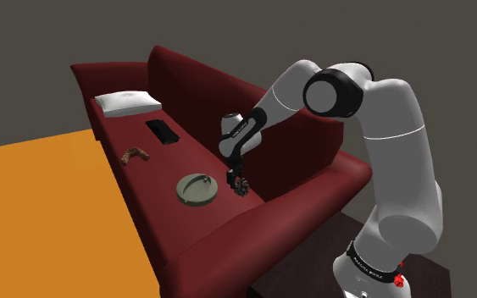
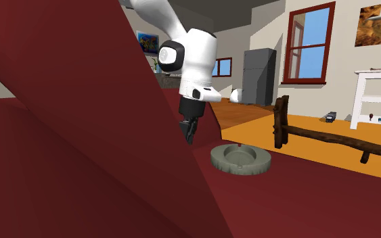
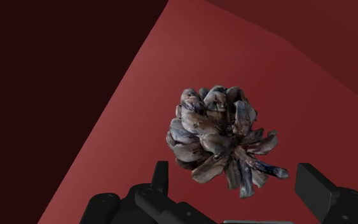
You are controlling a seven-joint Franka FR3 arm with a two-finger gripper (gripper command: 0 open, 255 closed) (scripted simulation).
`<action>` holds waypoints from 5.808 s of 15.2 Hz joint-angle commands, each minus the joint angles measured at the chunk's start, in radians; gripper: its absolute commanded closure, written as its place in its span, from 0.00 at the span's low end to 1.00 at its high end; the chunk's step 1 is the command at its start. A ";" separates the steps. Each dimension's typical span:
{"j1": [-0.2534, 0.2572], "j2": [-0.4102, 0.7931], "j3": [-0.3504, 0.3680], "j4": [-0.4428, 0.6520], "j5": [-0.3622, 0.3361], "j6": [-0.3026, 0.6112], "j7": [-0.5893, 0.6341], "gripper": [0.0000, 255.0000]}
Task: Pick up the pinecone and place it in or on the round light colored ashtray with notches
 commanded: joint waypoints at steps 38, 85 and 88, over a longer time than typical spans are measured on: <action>0.048 -0.130 0.011 0.157 -0.009 -0.288 0.057 1.00; 0.139 0.329 0.060 0.876 0.011 -0.553 0.196 0.00; 0.139 0.329 0.060 0.876 0.011 -0.553 0.196 0.00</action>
